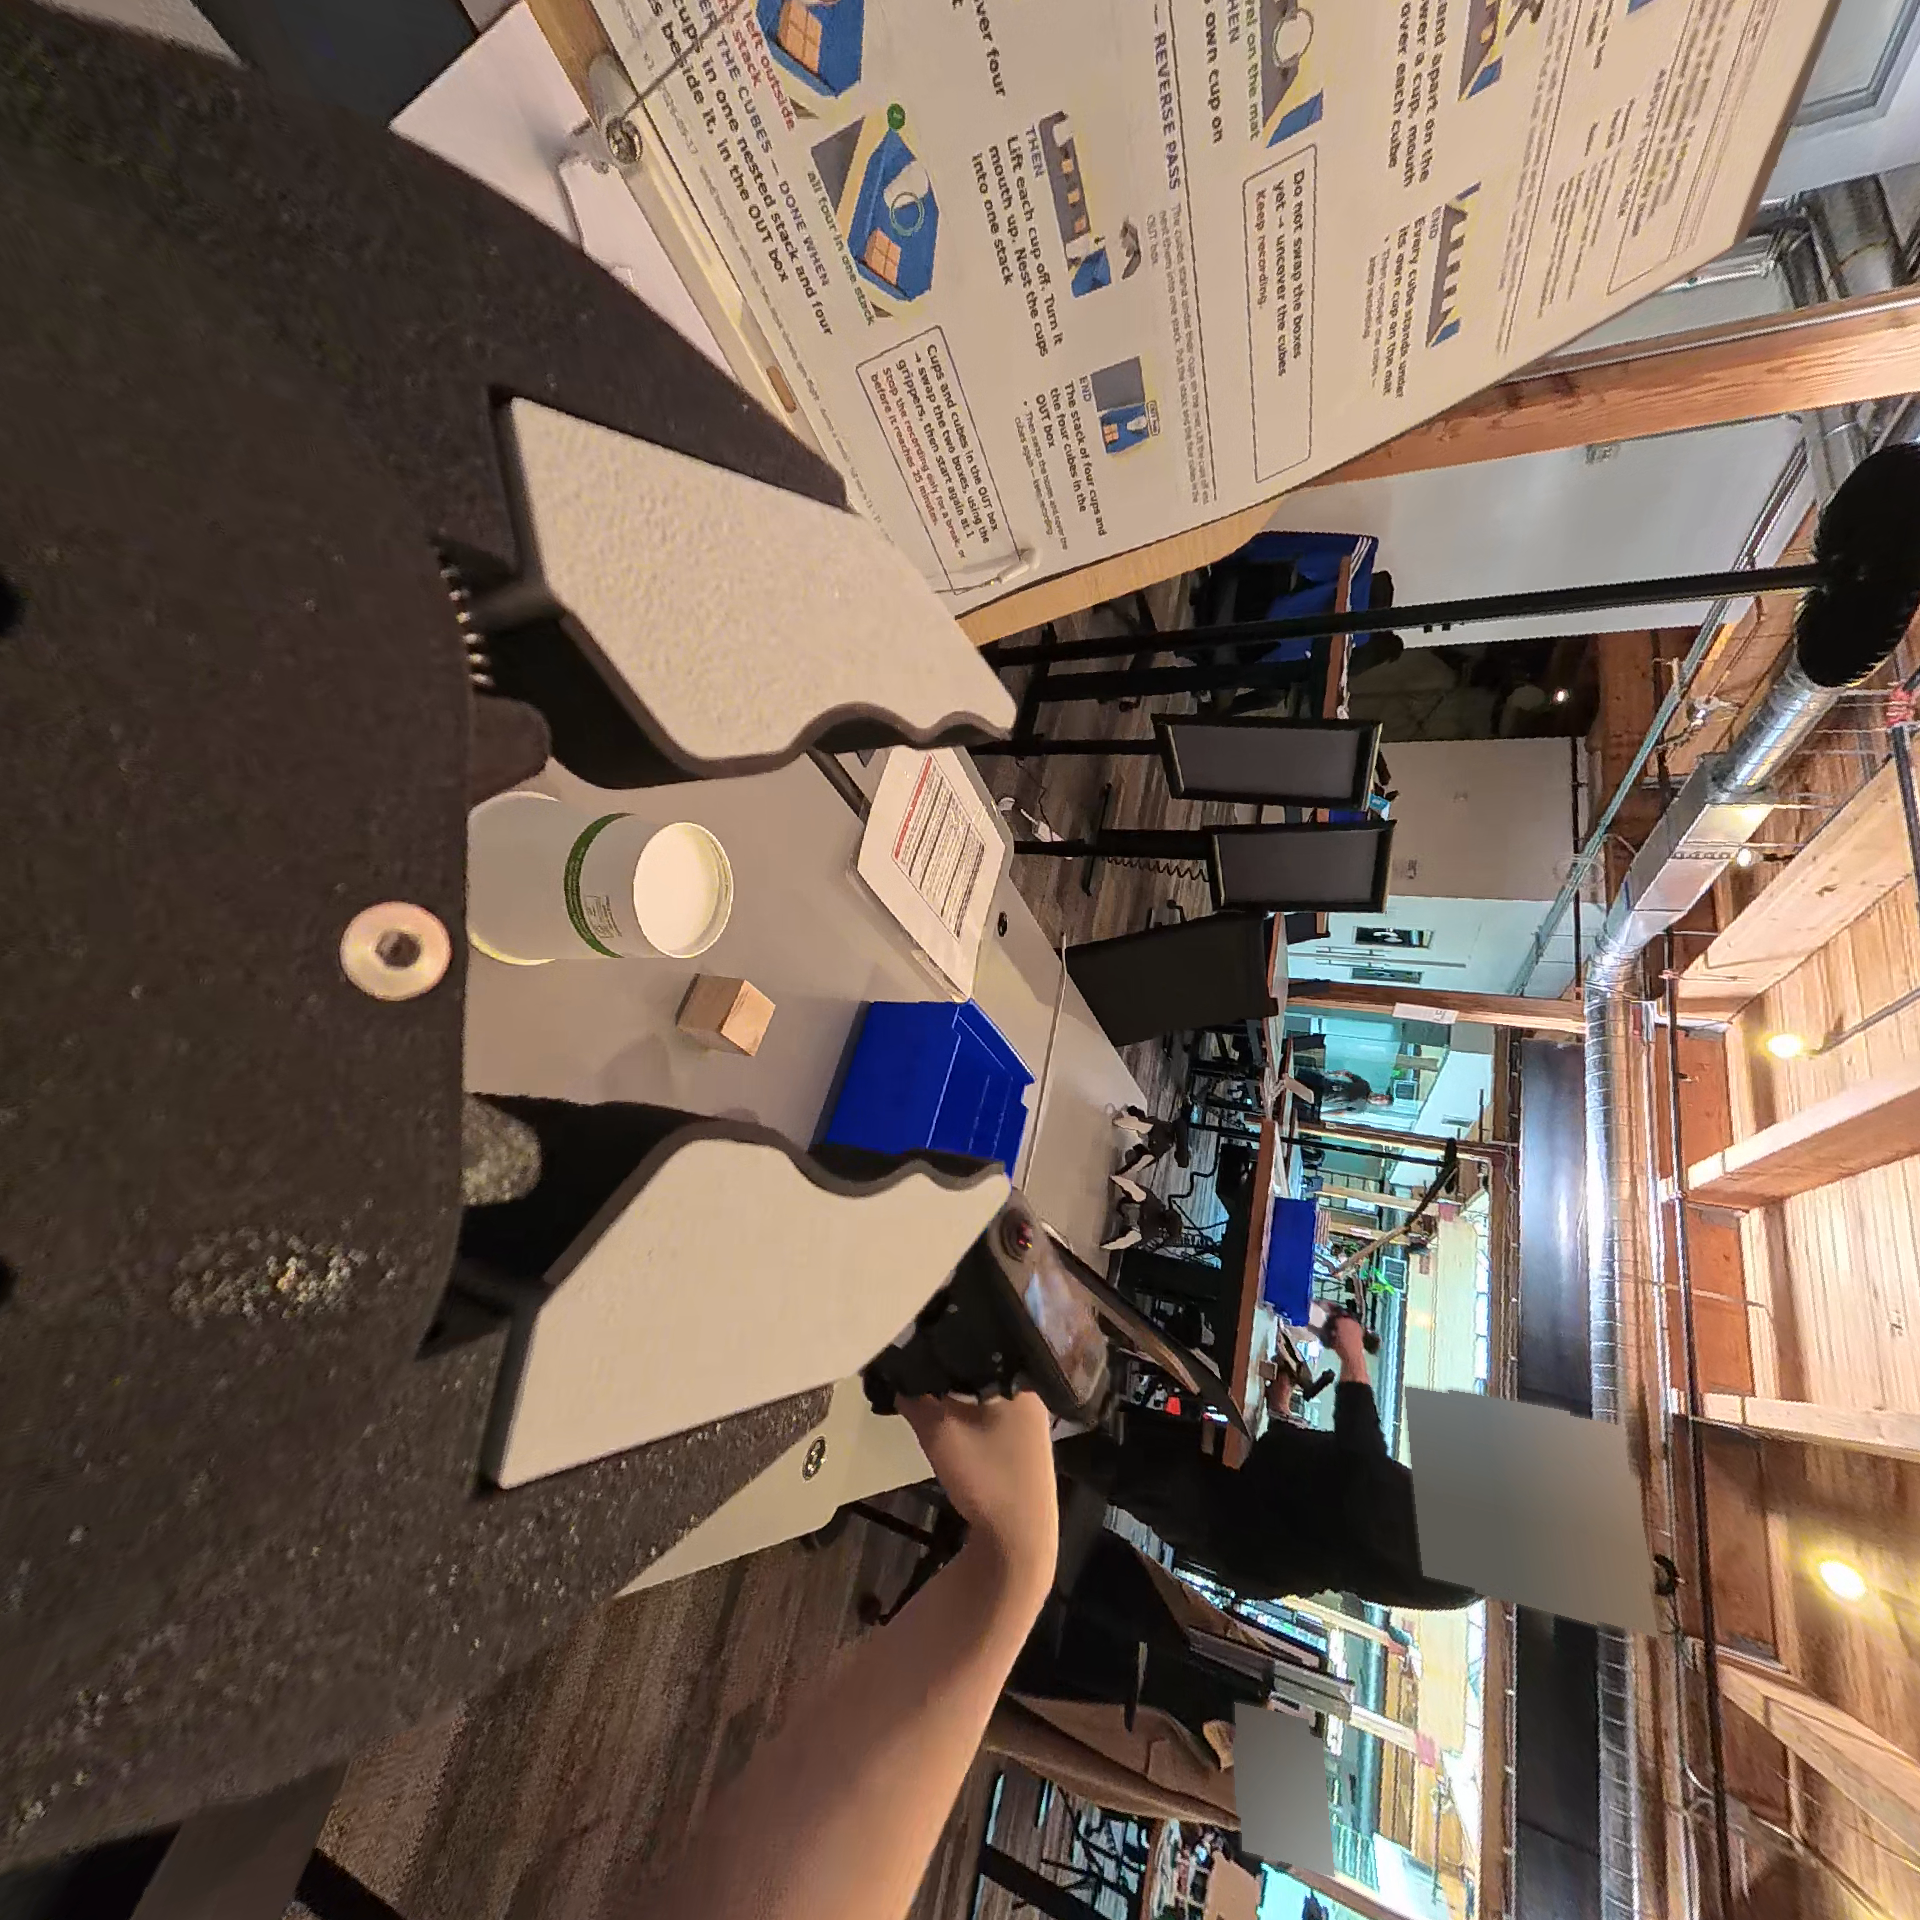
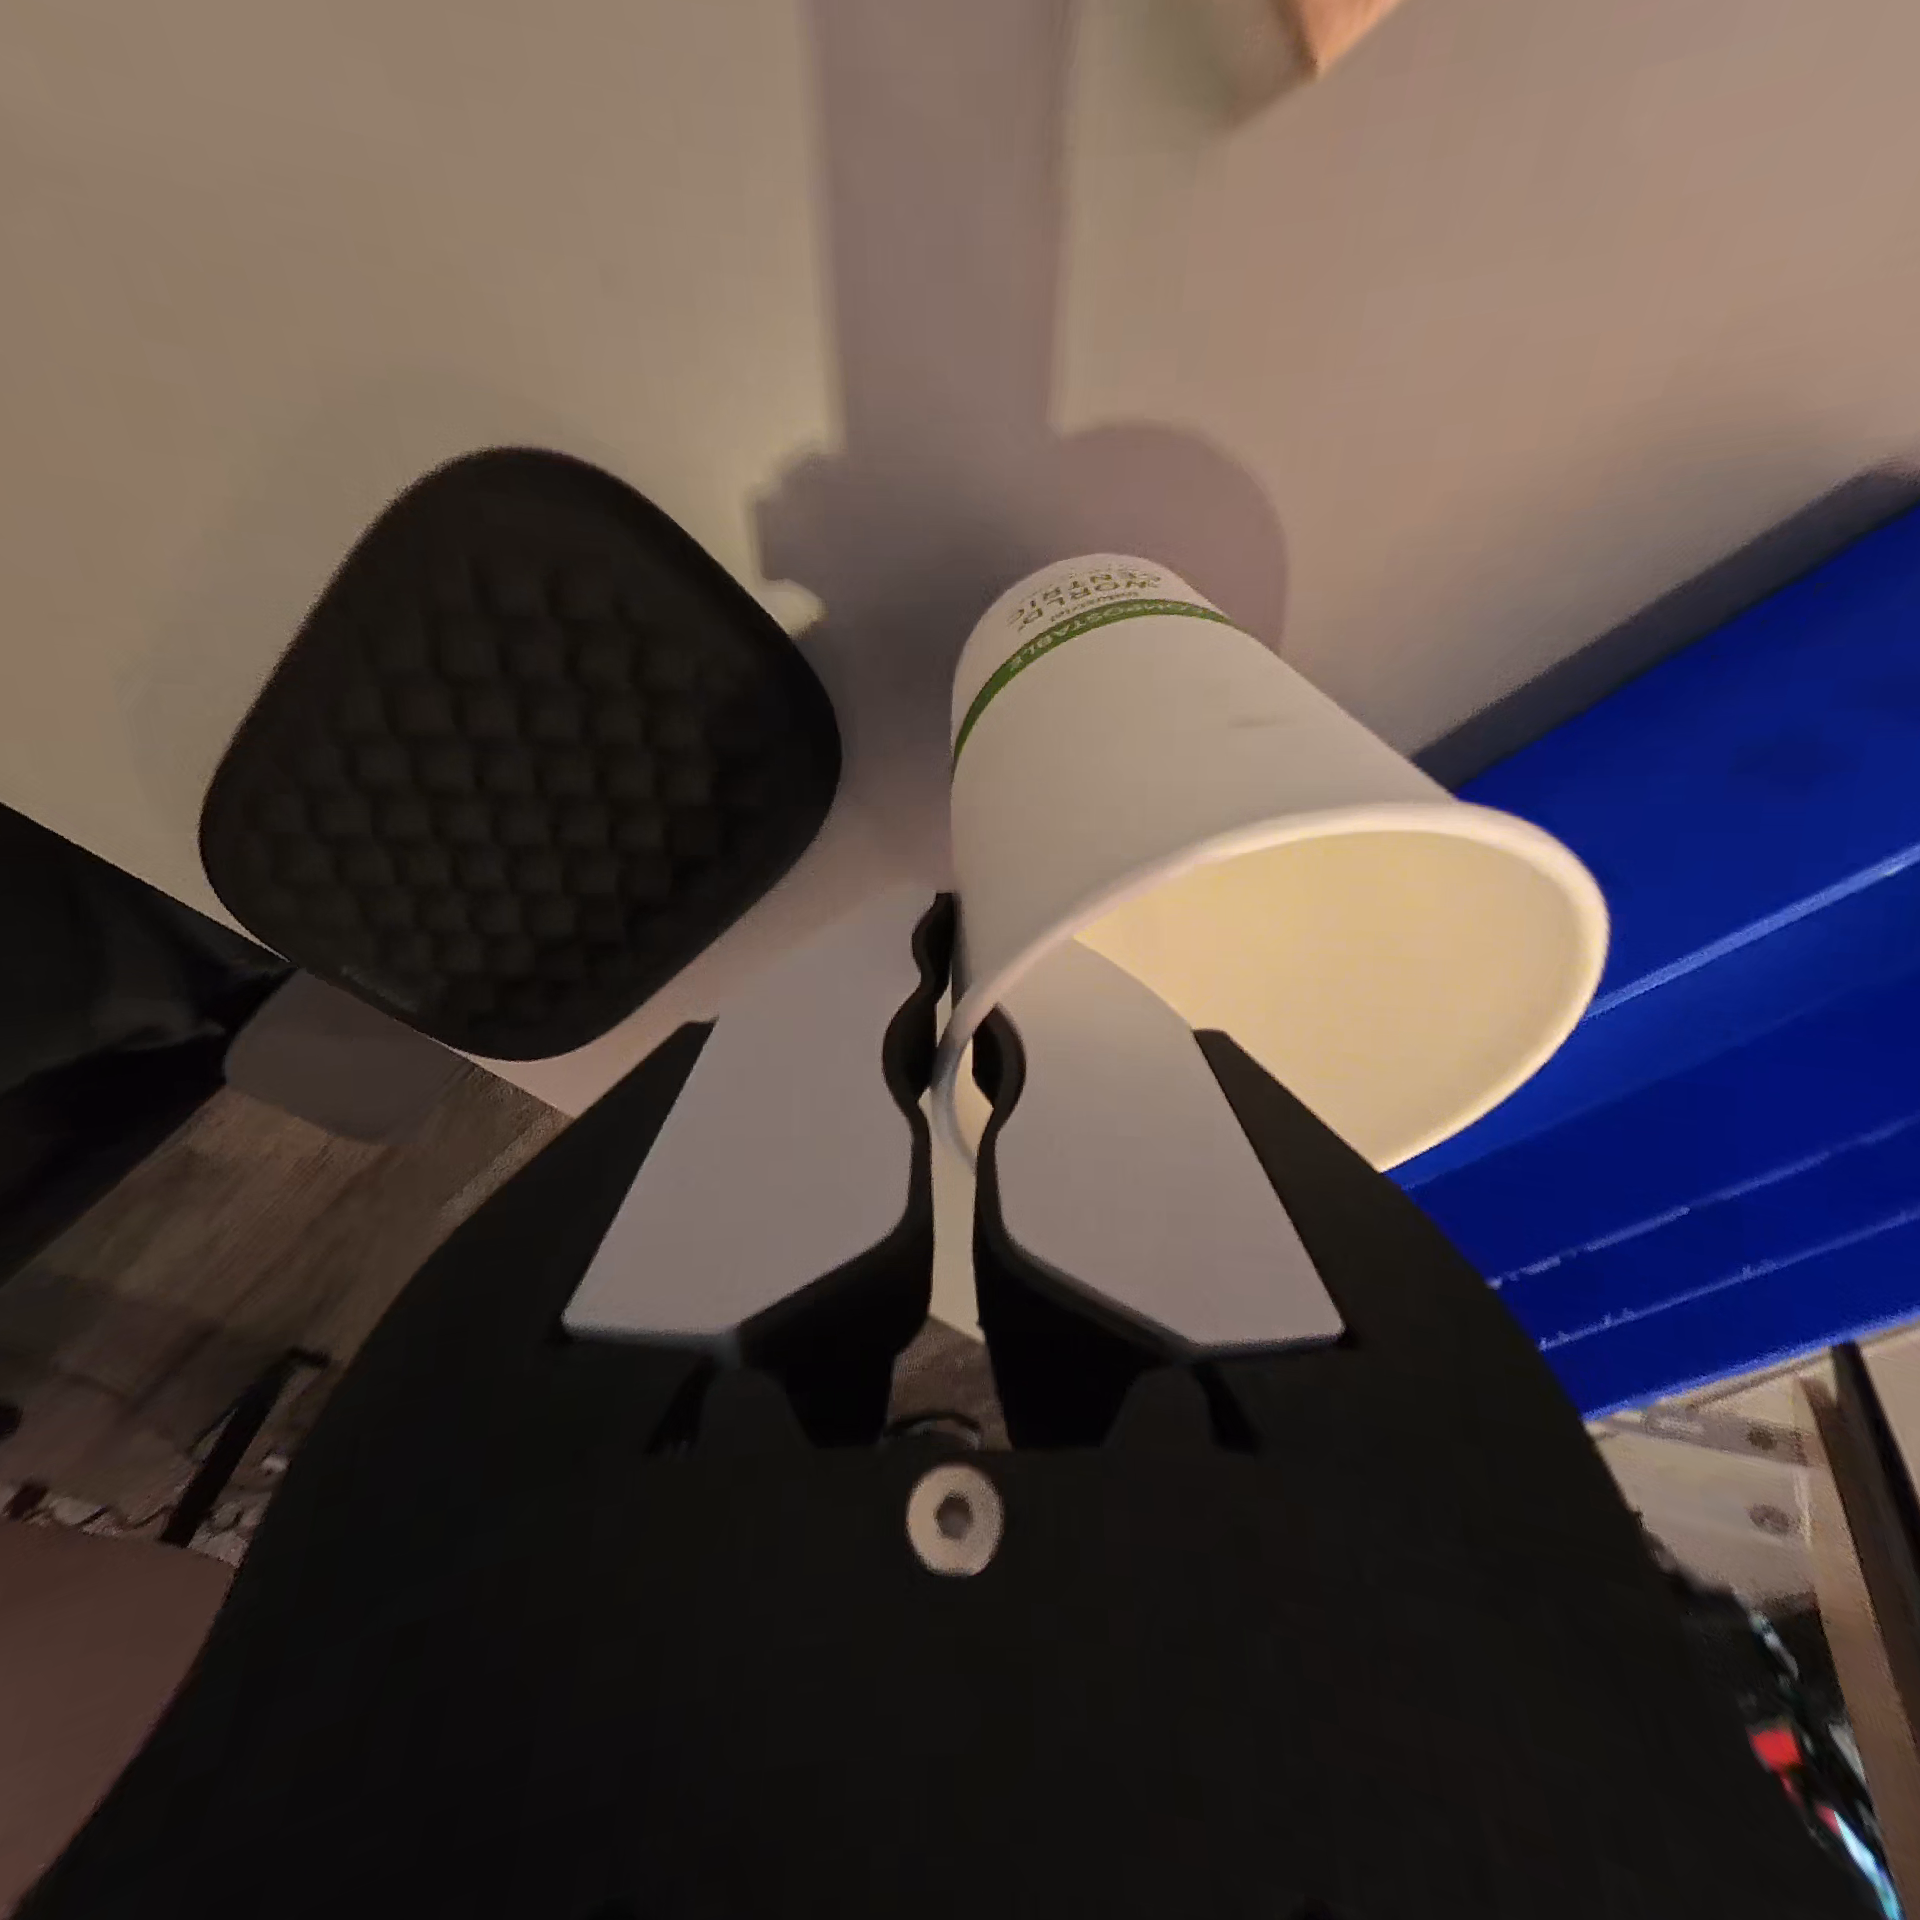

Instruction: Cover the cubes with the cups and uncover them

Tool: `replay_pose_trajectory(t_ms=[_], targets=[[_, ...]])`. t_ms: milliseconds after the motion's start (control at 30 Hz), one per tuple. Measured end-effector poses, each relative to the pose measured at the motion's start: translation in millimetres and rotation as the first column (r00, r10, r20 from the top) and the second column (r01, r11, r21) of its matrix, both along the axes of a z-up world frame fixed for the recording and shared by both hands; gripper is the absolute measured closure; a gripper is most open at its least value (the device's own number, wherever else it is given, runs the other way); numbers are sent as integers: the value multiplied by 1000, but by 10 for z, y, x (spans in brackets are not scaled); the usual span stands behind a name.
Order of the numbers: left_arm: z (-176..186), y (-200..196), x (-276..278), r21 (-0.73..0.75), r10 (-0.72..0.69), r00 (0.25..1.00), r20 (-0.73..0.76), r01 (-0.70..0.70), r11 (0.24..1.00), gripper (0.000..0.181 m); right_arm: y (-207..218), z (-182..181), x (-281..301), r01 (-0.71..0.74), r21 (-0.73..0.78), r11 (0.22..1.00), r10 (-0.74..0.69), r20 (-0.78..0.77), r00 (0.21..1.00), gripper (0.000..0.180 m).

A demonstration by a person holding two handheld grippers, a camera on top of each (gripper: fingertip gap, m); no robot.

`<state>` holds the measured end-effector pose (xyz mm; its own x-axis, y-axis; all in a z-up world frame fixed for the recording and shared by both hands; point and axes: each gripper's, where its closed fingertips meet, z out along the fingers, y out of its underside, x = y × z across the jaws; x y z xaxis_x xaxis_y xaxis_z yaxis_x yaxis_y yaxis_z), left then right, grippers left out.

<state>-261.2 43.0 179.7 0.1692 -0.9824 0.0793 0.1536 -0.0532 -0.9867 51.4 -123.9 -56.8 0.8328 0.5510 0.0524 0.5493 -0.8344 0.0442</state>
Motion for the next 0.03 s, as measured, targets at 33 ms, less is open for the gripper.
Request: replay_pose_trajectory(t_ms=[33], targets=[[12, -7, -13, -2, -5, 1000, 8, 5, 1000, 108, -18, -30, 28, 11, -23, 1000, -11, 14, 1000, 180]])
